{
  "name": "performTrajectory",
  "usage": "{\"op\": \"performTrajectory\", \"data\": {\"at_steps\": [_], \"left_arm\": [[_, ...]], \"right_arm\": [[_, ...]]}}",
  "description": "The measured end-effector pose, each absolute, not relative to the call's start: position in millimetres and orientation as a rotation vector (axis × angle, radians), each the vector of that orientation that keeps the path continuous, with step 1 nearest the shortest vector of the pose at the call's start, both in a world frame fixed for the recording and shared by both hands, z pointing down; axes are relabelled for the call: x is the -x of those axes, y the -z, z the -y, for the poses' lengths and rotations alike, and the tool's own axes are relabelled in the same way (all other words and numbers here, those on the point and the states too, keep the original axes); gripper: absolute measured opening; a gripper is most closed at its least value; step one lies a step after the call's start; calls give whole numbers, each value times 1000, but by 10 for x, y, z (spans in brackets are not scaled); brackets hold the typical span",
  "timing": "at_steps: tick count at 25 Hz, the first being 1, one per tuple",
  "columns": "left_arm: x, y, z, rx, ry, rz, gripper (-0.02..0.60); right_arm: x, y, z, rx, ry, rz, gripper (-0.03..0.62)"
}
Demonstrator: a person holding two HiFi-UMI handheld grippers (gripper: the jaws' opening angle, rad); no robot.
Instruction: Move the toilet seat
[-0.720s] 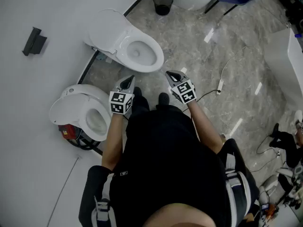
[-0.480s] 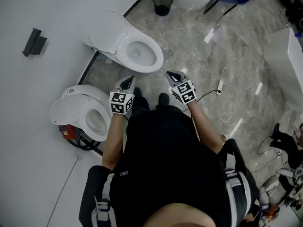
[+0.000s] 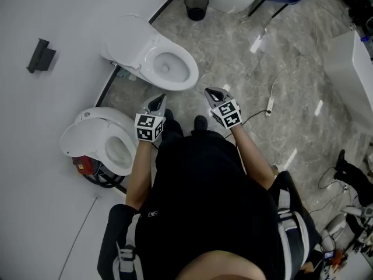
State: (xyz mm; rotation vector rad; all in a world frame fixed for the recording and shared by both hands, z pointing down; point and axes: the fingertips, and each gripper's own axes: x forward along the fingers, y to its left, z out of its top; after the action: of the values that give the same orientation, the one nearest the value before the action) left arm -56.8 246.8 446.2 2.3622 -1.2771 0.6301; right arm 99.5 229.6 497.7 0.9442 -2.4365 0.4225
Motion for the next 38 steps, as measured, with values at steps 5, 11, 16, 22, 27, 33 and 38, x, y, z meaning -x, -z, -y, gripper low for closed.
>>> {"op": "performTrajectory", "data": {"at_steps": [5,11,16,22,27,33,38], "left_arm": [[492,-4468,-2478,-2368,-633,1268,-2],[447,-4467,-2480,-2376,-622,1269,-2],[401,-4447,-2474,-2373,-623,1270,0],[338,-4483,-2507,-2373,-624,1241,41],[281,-4483,-2511,-2380,-622,1209,107],[156,-4484,-2534,-2386,-620,1178,186],[145,-4457,-2530,-2380,-603,1190,210]], "right_arm": [[-1063,-4976,-2324,-950,-428,2439,3],[-1073,-4989,-2368,-932,-442,2457,4],[-1104,-4968,-2377,-915,-454,2468,32],[-1110,-4991,-2410,-887,-465,2484,111],[-1096,-4992,-2393,-880,-465,2494,204],[-1173,-4982,-2360,-908,-455,2511,290],[-1194,-4965,-2329,-906,-452,2521,313]]}}
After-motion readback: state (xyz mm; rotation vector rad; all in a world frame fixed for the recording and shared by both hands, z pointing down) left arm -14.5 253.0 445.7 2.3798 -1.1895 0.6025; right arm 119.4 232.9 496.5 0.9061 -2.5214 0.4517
